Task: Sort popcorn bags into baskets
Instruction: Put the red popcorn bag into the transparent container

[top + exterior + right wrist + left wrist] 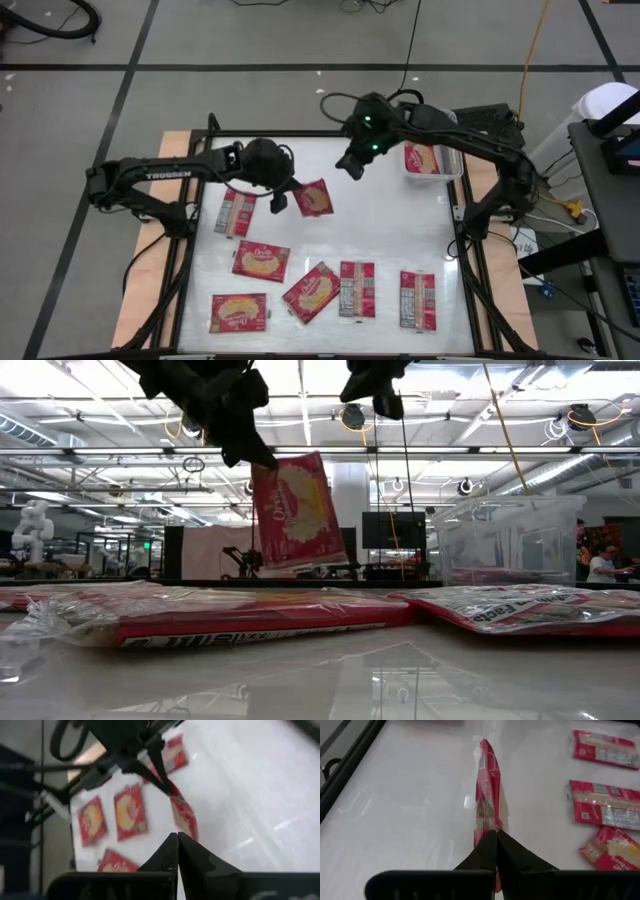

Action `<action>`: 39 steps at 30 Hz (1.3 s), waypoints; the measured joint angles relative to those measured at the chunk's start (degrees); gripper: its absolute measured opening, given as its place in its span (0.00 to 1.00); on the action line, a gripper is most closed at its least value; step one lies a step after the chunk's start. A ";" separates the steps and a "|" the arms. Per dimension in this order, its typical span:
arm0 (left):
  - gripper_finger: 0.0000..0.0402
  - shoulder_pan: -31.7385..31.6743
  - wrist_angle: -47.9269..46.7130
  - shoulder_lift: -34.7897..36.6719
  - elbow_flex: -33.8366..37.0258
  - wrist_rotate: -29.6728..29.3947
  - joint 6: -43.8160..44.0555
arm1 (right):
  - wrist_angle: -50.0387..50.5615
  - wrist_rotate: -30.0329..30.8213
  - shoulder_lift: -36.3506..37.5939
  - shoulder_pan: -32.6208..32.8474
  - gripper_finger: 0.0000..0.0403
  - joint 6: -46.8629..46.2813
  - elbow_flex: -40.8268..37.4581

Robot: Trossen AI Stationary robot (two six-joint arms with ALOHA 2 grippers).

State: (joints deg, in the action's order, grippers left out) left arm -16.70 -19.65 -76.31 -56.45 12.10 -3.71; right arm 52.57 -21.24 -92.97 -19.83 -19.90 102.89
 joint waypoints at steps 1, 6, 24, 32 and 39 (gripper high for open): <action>0.01 0.35 0.37 0.00 0.00 -0.06 0.37 | 1.09 -0.39 -0.96 0.02 0.03 0.73 1.11; 0.01 1.47 0.44 0.04 0.00 -1.54 1.40 | 2.48 -4.59 -5.10 0.07 0.14 5.22 6.43; 0.01 1.43 1.57 -0.52 -0.02 -3.69 2.30 | 1.32 0.22 -15.93 1.83 0.48 23.44 7.35; 0.01 1.41 1.58 -0.52 -0.02 -3.75 1.85 | 0.84 0.01 -18.62 2.83 0.37 28.49 7.30; 0.02 1.35 2.59 -0.52 -0.02 -4.69 0.97 | 1.13 -2.36 -21.09 3.06 0.17 29.71 7.26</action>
State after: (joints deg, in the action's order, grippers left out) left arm -15.35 -17.05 -76.84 -56.47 7.41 -2.74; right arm 53.69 -23.59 -114.06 -16.78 9.81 110.15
